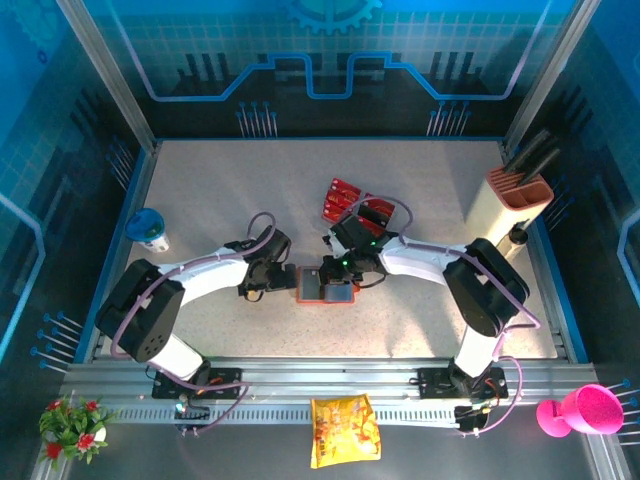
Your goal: Put the credit cards into the card holder
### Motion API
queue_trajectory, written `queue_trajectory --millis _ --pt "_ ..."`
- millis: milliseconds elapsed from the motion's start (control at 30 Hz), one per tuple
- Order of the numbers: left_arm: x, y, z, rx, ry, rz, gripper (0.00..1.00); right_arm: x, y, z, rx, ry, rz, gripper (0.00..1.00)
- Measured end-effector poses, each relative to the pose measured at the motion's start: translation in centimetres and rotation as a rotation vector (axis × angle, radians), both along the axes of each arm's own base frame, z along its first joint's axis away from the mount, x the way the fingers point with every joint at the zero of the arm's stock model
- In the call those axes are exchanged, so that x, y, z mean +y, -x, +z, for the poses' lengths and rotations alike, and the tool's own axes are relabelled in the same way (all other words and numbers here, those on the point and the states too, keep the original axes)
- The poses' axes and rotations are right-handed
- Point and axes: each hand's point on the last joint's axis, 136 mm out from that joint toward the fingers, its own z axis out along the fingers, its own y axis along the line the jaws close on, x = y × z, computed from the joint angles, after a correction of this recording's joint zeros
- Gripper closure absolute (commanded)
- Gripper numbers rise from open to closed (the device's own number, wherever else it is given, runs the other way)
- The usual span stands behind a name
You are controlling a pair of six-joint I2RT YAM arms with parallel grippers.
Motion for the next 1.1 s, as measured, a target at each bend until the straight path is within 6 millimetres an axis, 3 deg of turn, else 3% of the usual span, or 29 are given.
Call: queue_trajectory --millis 600,1100 --pt "0.0 0.1 -0.3 0.029 -0.027 -0.036 0.01 -1.1 0.1 -1.2 -0.001 0.087 -0.016 0.99" --pt "0.0 0.1 -0.4 0.039 -0.034 -0.043 0.01 1.5 0.2 -2.3 0.021 0.098 0.036 1.00"
